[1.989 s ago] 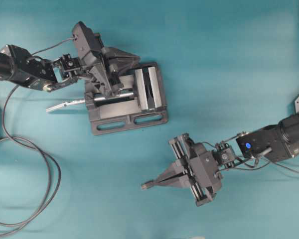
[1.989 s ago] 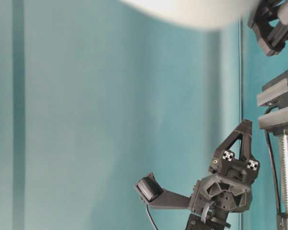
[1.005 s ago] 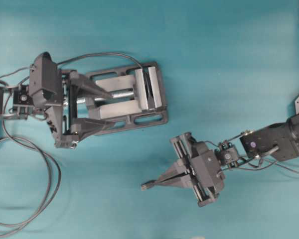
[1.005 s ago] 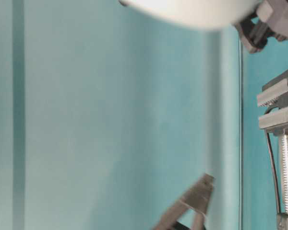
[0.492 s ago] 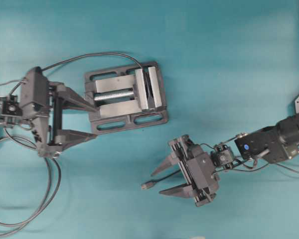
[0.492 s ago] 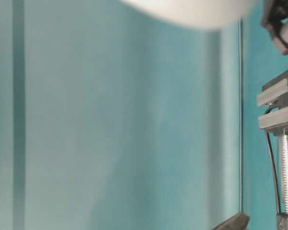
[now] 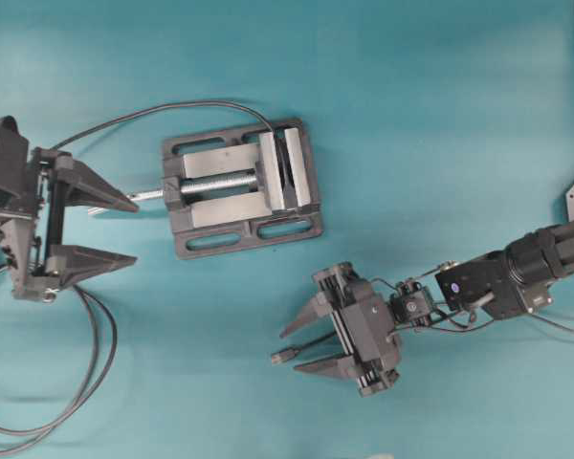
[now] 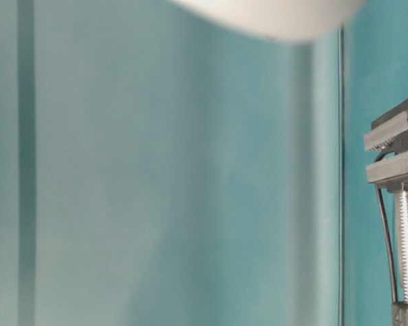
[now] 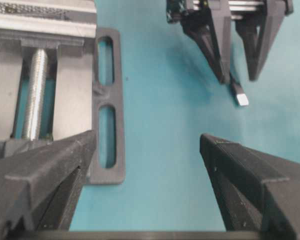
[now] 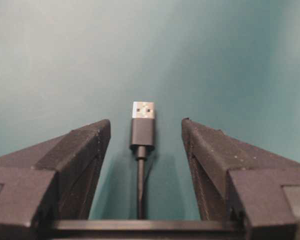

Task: Insert the USB cable into the fixed female connector.
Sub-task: 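Close the right gripper on the black USB cable's male plug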

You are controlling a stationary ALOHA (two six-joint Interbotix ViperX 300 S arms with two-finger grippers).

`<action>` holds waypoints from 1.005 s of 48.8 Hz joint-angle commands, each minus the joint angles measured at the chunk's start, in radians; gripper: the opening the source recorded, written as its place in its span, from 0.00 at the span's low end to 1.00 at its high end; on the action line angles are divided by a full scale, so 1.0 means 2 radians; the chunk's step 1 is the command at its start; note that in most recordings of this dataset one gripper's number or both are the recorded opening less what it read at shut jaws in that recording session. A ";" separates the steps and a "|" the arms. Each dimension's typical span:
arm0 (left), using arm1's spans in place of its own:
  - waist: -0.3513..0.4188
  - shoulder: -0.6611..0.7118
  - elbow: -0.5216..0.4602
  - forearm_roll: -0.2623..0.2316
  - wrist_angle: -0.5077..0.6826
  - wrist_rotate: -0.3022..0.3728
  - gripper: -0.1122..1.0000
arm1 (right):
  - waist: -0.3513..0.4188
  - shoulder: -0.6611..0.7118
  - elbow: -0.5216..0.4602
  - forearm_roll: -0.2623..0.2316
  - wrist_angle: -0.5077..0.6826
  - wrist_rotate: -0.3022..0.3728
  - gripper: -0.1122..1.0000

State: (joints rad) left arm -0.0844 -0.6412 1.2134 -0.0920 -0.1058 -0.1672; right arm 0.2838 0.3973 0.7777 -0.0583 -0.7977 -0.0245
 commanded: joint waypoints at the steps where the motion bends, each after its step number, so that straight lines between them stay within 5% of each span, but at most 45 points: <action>1: -0.002 -0.015 -0.005 0.002 0.012 -0.006 1.00 | -0.002 -0.008 -0.004 0.010 0.003 0.000 0.67; 38: -0.002 -0.058 0.026 0.002 0.015 -0.006 1.00 | 0.007 0.006 -0.005 0.012 0.006 0.001 0.65; 49: -0.002 -0.058 0.027 0.002 0.014 -0.006 1.00 | 0.009 0.006 -0.003 0.012 0.006 0.001 0.51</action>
State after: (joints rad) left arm -0.0859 -0.7593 1.2778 -0.0905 -0.0706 -0.1687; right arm 0.2961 0.4234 0.7793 -0.0353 -0.7823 -0.0199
